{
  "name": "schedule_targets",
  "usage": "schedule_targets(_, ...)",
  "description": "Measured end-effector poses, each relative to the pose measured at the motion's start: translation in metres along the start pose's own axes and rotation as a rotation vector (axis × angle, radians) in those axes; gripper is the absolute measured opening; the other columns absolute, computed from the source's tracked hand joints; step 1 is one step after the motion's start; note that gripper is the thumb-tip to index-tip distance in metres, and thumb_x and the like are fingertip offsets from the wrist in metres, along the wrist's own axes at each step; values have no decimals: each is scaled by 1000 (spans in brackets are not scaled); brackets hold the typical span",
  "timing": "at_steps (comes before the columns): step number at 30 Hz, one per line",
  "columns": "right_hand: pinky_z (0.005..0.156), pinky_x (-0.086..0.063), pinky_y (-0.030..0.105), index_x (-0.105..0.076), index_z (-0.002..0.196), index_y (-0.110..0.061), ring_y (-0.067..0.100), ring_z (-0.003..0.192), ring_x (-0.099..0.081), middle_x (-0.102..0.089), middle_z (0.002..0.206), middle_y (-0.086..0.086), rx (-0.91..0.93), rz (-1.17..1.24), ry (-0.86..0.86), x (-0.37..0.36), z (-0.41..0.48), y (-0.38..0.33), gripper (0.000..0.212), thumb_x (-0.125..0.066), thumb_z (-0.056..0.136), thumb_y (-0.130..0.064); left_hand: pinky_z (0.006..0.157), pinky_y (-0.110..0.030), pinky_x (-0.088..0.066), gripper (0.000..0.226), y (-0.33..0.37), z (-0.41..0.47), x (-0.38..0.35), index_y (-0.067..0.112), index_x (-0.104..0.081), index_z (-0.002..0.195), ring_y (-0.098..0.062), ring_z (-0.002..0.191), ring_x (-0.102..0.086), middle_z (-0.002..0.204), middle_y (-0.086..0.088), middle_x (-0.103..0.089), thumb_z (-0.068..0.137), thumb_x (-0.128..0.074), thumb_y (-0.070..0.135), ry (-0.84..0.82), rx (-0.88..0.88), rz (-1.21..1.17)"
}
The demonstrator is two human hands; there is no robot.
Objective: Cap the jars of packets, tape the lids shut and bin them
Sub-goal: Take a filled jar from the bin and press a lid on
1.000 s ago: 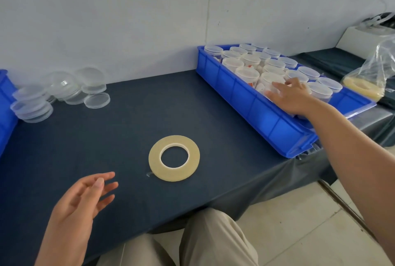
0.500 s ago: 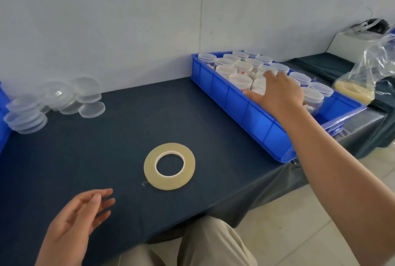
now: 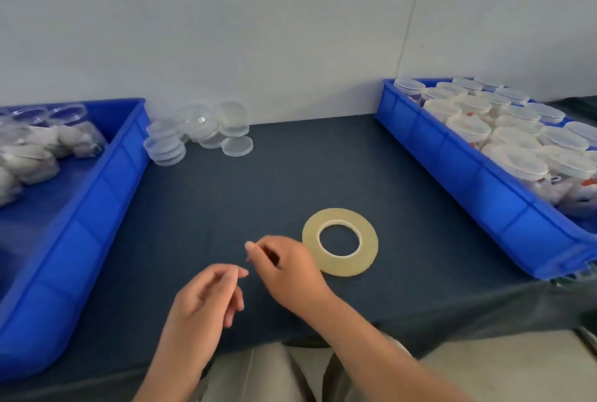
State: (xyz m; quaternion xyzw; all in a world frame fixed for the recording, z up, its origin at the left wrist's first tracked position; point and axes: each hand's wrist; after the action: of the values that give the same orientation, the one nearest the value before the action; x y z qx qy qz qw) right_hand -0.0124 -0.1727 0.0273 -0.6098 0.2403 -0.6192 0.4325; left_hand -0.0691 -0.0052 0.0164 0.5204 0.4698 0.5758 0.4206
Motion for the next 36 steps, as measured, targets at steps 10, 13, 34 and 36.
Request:
schedule_targets(10, 70, -50, 40, -64, 79, -16, 18, 73, -60, -63, 74, -3, 72, -175, -70, -20, -6, 23, 51, -45, 105, -55, 62, -26, -50, 40, 52, 7, 82, 41, -73, 107, -13, 64, -61, 82, 1, -69, 99, -42, 65, 129, -182, 197)
schedule_targets(13, 70, -51, 37, -65, 79, -20, 15, 73, -61, -63, 74, -5, 91, -216, -66, -22, -5, 23, 48, -45, 103, -56, 66, -36, -53, 33, 85, 33, 131, 43, -73, 107, -10, 70, -67, 91, 7, -74, 94, -52, 65, 260, -238, 307)
schedule_targets(34, 57, -43, 8, -58, 55, -33, -5, 51, -55, -53, 57, -17, 193, -321, -5, -31, 10, 18, 46, -103, 63, -24, 110, -50, -44, 85, 32, 362, 289, 24, -9, 170, -45, 149, -39, 177, -14, 4, 102, -59, 22, 183, 168, 1260)
schedule_targets(36, 58, -40, 4, -55, 54, -34, -7, 52, -54, -52, 56, -17, 223, -341, -7, -37, 10, 14, 41, -94, 68, -39, 118, -54, -37, 87, 27, 365, 307, 17, -8, 169, -43, 156, -29, 176, -17, -4, 100, -62, 19, 258, 191, 1249)
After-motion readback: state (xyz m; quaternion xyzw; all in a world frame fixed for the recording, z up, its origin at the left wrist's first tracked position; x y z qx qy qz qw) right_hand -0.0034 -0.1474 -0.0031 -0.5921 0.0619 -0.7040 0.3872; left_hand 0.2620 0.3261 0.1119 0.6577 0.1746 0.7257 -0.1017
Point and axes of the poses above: each hand's wrist, its own z-axis towards the middle knuckle, its own x-axis out of the back of the hand, y = z × x
